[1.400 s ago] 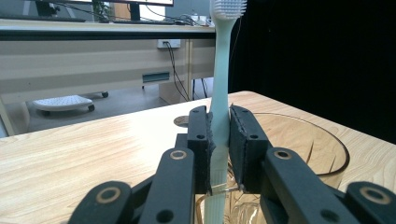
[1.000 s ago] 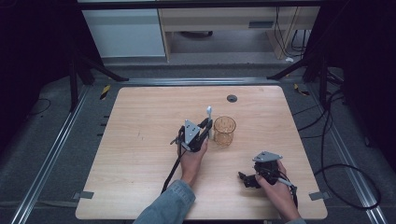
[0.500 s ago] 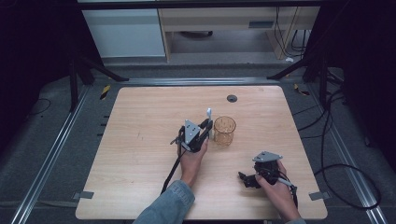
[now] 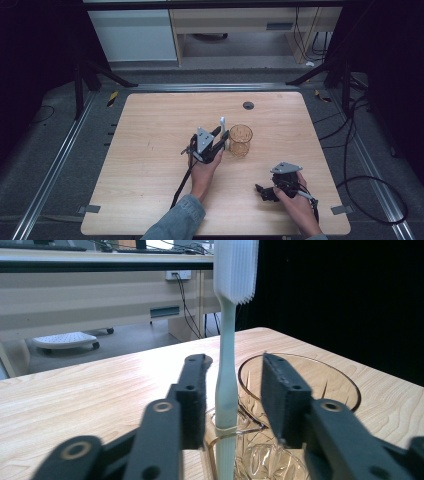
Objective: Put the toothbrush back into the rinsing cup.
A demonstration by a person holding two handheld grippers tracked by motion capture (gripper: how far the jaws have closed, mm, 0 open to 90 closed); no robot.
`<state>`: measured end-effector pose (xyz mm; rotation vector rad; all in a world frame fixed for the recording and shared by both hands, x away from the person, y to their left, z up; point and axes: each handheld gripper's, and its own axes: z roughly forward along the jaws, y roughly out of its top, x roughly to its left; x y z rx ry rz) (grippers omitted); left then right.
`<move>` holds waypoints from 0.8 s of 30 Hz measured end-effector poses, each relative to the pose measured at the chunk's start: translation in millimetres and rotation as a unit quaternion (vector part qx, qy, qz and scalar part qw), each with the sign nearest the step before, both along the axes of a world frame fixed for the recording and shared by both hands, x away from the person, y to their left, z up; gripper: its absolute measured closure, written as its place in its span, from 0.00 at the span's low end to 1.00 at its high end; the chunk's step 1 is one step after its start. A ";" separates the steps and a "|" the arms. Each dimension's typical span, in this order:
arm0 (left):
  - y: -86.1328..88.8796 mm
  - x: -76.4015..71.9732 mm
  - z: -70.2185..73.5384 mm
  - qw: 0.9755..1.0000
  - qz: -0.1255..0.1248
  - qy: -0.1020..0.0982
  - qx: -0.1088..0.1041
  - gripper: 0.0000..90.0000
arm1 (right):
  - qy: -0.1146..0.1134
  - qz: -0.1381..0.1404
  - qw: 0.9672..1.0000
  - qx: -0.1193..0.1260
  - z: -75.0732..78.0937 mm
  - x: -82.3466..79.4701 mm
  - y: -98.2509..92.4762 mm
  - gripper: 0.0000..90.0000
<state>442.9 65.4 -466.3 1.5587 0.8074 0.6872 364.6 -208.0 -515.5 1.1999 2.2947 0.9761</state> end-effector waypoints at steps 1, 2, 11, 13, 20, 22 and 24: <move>0.9 -0.9 1.2 1.000 0.000 0.001 0.000 0.66 | 0.000 0.000 1.000 0.000 0.0 0.0 0.0 0.00; 2.0 -1.8 2.5 1.000 -0.001 0.003 0.003 0.63 | 0.000 0.000 1.000 0.000 0.0 0.0 0.0 0.00; 7.0 -6.6 9.5 0.999 -0.028 0.023 0.034 0.43 | 0.000 0.000 1.000 0.000 0.0 0.0 0.0 0.00; 8.7 -7.9 11.2 0.998 -0.037 0.025 0.042 0.38 | 0.000 0.000 1.000 0.000 0.0 0.0 0.0 0.00; 15.9 -14.2 18.7 0.996 -0.050 0.020 0.065 0.32 | 0.000 0.000 1.000 0.000 0.0 0.0 0.0 0.00; 18.0 -15.8 20.7 0.996 -0.054 0.024 0.074 0.32 | 0.000 0.000 1.000 0.000 0.0 0.0 0.0 0.00; 20.5 -17.4 22.2 0.994 -0.064 0.031 0.079 0.30 | 0.000 0.000 1.000 0.000 0.0 0.0 0.0 0.00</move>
